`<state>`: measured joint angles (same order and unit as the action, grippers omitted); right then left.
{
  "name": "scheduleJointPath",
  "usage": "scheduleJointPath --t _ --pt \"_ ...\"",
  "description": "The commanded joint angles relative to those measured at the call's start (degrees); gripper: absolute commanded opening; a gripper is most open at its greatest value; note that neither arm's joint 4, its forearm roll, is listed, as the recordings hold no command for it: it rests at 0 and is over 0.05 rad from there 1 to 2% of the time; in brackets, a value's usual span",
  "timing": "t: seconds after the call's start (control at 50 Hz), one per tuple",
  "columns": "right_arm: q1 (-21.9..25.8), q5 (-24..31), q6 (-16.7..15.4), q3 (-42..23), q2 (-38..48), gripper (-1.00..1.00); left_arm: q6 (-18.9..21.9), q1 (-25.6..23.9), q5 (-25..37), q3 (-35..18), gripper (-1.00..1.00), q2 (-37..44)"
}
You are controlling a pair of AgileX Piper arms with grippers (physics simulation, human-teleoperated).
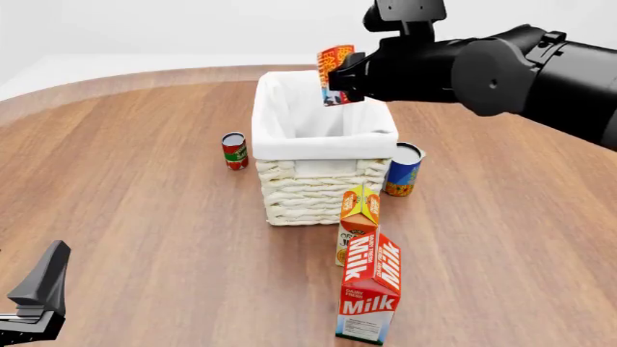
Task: Pick up the butter and put it in the basket.
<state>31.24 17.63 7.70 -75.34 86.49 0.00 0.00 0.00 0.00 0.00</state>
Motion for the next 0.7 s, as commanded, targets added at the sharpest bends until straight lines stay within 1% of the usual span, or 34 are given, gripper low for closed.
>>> scheduleJointPath --t 0.02,0.2,0.56,0.7 --pt "0.1 -1.8 0.7 -0.1 0.2 -1.00 0.0 0.0 0.0 0.0 1.00 0.0" --pt "0.6 -4.0 1.7 0.9 1.6 -1.00 0.0 0.0 0.0 0.0 1.00 0.0" --pt "1.3 -5.4 2.9 -0.3 3.8 -1.00 0.0 0.0 0.0 0.0 1.00 0.0" --pt "1.0 -6.4 3.2 -0.4 5.4 -1.00 0.0 0.0 0.0 0.0 1.00 0.0"
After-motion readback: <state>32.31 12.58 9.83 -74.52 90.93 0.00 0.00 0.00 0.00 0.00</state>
